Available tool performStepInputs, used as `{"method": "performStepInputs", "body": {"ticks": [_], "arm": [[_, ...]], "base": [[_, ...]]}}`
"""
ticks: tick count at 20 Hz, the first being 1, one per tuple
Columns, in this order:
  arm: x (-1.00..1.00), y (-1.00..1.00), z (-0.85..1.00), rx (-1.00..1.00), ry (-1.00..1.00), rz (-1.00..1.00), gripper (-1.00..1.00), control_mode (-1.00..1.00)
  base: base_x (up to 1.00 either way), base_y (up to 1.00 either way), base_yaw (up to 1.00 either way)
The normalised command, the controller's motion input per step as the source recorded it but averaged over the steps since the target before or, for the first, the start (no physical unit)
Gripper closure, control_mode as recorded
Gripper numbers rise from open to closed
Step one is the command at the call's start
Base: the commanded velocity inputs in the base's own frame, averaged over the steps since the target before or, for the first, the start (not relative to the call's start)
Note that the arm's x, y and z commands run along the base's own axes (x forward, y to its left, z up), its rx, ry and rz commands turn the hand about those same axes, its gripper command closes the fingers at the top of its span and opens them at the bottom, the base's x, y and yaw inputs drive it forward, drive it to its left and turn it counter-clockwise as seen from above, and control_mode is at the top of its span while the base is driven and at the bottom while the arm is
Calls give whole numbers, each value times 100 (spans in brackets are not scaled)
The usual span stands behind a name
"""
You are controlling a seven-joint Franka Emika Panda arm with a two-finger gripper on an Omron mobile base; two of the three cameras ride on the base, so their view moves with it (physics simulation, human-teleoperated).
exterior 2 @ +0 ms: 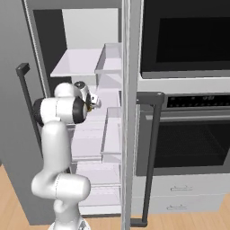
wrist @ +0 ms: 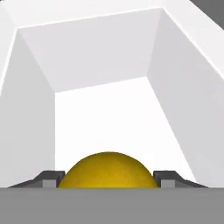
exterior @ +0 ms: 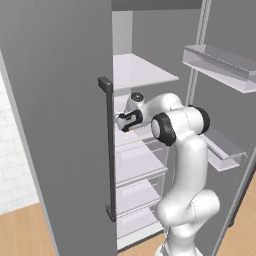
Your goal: Place one lemon and one chicken drumstick in each tupperware on the nearby counter, to pack two identical lunches.
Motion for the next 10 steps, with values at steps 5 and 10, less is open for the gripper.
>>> {"method": "performStepInputs", "body": {"ticks": [5,10], "arm": [[-100,-33,-3,3,-19,-8,100,-100],[-100,-13,59,4,0,-6,100,-100]], "base": [[0,0,0],[0,0,0]]}}
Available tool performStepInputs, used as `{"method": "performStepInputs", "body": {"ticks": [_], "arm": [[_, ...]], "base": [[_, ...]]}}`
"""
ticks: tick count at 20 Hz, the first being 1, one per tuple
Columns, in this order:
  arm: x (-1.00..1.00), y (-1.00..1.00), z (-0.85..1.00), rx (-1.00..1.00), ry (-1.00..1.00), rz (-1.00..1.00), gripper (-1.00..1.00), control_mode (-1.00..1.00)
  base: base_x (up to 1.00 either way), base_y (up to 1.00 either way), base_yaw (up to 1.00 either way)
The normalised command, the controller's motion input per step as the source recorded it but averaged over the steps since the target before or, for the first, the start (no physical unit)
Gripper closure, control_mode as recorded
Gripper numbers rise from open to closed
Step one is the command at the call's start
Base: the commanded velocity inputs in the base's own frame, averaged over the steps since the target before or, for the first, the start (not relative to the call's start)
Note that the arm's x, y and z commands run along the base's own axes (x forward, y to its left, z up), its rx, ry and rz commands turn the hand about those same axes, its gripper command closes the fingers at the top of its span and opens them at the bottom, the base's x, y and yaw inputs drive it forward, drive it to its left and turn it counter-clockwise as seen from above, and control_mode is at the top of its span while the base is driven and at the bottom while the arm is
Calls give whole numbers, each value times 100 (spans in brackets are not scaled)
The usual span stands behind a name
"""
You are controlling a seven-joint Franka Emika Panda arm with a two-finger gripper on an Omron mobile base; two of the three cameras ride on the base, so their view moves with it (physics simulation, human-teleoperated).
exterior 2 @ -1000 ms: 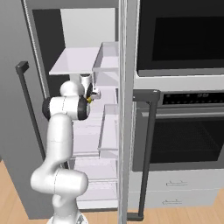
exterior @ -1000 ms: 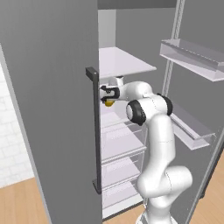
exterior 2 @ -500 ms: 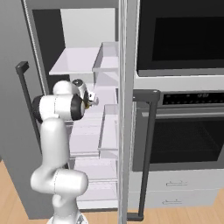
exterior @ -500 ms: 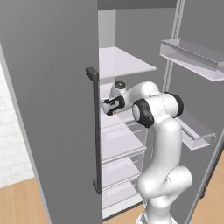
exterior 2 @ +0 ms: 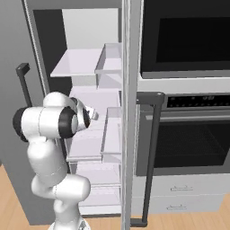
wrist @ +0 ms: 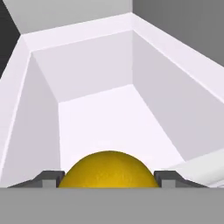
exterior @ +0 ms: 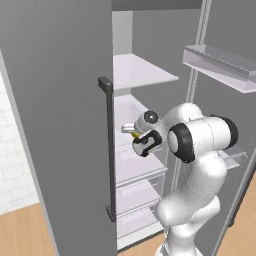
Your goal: Place one lemon and one chicken drumstick in each tupperware on the nearby counter, to pack two identical lunches.
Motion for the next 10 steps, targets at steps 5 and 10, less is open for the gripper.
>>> {"method": "performStepInputs", "body": {"ticks": [5,10], "arm": [[-100,-2,86,1,0,-7,100,-100],[-100,-18,88,1,-2,-2,100,-100]], "base": [[0,0,0],[0,0,0]]}}
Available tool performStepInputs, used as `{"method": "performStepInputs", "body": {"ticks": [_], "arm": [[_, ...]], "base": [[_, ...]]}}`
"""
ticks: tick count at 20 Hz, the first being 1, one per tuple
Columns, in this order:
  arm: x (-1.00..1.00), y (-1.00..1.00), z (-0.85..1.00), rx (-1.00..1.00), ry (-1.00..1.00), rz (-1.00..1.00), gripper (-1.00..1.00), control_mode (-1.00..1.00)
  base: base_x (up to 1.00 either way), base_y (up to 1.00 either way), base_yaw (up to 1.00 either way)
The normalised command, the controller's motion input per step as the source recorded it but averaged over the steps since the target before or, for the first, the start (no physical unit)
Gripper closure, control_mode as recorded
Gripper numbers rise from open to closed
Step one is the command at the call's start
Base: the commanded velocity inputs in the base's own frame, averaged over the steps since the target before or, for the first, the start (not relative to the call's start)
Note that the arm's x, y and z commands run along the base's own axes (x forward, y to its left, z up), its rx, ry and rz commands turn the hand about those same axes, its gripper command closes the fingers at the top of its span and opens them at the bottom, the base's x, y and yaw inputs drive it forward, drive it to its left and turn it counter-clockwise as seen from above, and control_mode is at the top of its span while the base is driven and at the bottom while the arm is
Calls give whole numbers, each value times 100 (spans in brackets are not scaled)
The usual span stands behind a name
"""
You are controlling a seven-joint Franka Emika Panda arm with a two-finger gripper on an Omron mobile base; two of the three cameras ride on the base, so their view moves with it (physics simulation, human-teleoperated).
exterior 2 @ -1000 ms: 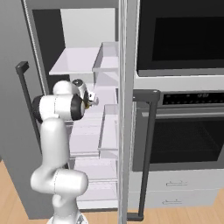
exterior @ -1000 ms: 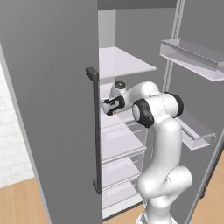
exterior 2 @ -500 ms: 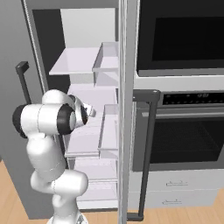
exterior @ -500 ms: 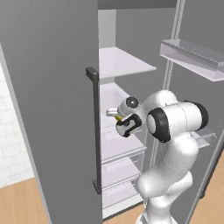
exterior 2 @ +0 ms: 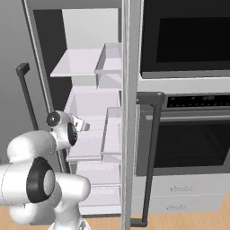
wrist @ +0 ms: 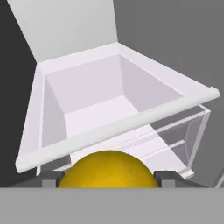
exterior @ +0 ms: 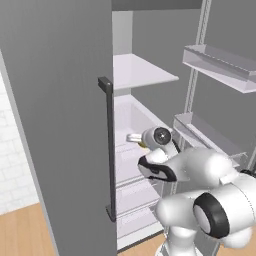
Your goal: Place one lemon and one chicken drumstick in each tupperware on the nearby counter, to pack two identical lunches.
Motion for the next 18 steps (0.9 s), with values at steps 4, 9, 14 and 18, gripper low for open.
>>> {"method": "performStepInputs", "body": {"ticks": [4,9,14,18], "arm": [[-100,-19,100,0,-3,0,100,-100],[-100,-5,98,0,2,0,100,-100],[-100,-7,45,0,7,0,100,-100],[-100,-23,42,0,0,0,100,-100]], "base": [[0,0,0],[0,0,0],[0,0,0],[0,0,0]]}}
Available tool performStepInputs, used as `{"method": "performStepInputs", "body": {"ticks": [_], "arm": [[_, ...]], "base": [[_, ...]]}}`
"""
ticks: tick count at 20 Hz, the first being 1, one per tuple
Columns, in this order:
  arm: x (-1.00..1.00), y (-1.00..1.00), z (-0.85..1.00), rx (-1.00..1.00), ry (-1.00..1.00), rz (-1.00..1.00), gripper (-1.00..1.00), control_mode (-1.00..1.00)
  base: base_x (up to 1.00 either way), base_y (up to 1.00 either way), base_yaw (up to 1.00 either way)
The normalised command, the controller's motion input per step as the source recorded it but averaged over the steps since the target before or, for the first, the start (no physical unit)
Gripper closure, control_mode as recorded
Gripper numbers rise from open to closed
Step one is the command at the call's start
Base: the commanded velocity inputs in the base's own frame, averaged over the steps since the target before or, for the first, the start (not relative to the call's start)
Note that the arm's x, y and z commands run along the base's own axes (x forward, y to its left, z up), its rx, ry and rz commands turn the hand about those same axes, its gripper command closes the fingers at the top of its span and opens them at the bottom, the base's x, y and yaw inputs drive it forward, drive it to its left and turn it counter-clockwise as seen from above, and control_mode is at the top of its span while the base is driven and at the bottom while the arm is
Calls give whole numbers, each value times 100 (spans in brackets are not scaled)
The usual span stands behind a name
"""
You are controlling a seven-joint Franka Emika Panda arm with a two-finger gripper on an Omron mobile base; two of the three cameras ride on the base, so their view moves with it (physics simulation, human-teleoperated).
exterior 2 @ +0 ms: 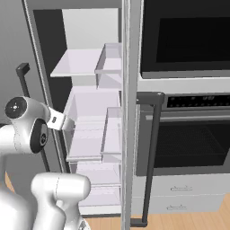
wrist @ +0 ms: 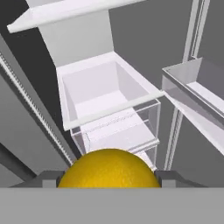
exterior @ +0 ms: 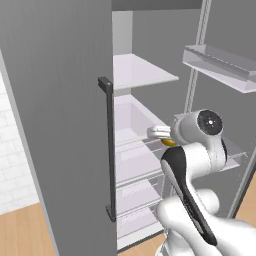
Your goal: Place one lemon and one chicken drumstick in each tupperware on the nearby counter, to pack two identical lunches.
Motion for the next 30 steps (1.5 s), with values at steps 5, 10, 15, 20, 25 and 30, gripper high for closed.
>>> {"method": "performStepInputs", "body": {"ticks": [5,10,15,20,25,30], "arm": [[-100,-14,23,0,0,0,100,-100],[-20,-3,0,0,0,0,100,100],[0,0,0,0,0,0,100,100],[0,0,0,0,0,0,100,100],[0,0,0,0,0,0,100,100],[0,0,0,0,0,0,100,100]], "base": [[0,0,0],[-80,-11,-1],[-100,-39,-3],[-100,-88,-9],[-96,-100,-9],[-66,-100,-6]]}}
